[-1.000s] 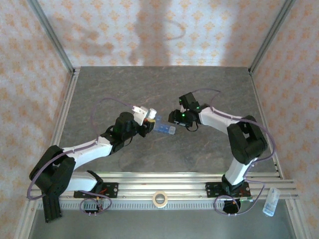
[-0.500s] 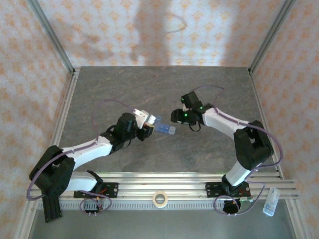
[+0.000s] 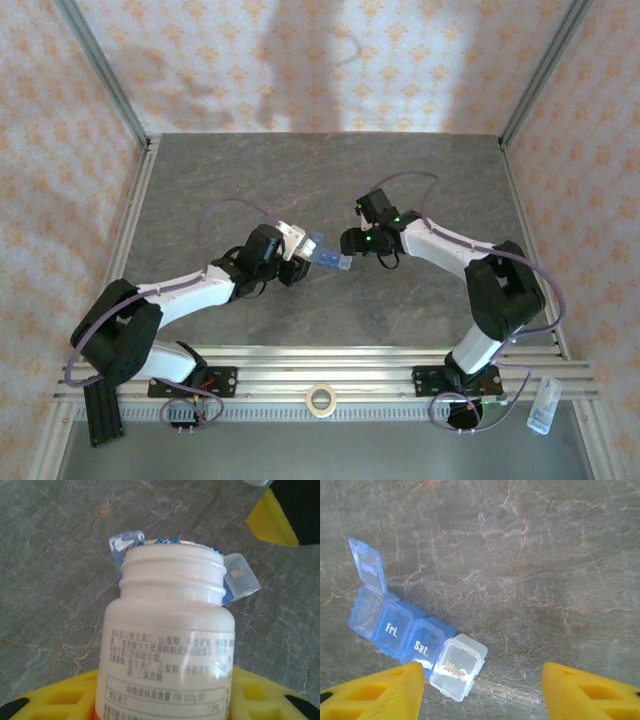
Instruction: Sort the pills into containers
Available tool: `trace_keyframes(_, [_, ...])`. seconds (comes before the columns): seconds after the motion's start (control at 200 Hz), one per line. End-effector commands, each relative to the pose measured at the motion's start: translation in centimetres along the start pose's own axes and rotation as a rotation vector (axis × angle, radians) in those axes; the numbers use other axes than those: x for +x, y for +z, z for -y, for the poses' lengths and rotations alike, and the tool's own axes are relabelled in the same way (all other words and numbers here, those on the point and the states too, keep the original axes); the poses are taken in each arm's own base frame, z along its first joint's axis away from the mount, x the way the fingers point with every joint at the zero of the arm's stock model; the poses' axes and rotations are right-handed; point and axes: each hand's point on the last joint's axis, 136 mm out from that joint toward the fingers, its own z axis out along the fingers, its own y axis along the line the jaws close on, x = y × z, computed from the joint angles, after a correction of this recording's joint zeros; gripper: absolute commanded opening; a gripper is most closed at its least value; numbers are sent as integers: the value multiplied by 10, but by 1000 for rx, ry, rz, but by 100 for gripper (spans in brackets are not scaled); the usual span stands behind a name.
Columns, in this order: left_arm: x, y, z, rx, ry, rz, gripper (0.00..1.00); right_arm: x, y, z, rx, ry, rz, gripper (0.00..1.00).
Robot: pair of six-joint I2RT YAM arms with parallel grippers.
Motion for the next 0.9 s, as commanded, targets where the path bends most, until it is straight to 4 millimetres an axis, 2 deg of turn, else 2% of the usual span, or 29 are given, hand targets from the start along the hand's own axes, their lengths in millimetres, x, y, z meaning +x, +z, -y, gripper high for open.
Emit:
trace_keyframes(0.0, [-8,0,1,-15,-4,-2,0,2,5,2,70,-62,-17,63])
trace_keyframes(0.195, [-4,4,1,-20,-2,-42,0,7,17,7,101,-65,-43,63])
trace_keyframes(0.896, [15,21,-7,-78,10,-244,0,13,27,13,122,-67,-73,63])
